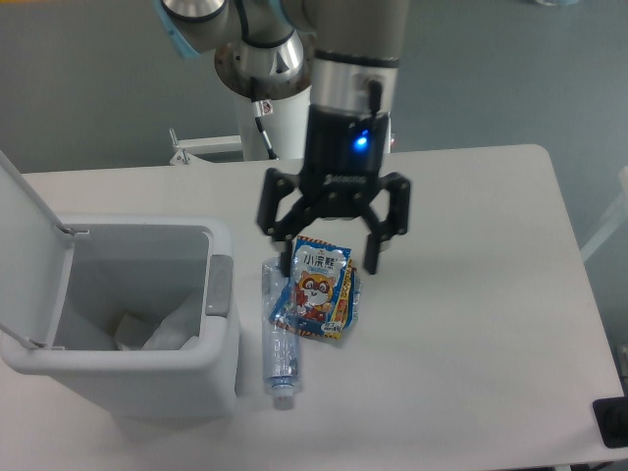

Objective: Open the trash can

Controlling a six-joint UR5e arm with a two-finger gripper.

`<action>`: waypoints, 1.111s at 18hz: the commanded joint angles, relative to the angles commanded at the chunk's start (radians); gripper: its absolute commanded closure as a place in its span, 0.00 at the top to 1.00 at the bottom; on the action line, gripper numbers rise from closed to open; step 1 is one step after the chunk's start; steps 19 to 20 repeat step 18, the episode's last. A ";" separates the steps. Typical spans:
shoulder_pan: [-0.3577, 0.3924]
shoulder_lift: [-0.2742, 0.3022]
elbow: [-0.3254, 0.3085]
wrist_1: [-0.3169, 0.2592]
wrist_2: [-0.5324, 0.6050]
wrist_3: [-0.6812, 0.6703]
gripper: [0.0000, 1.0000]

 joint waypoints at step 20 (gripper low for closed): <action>0.058 0.143 -0.195 -0.075 0.327 0.696 1.00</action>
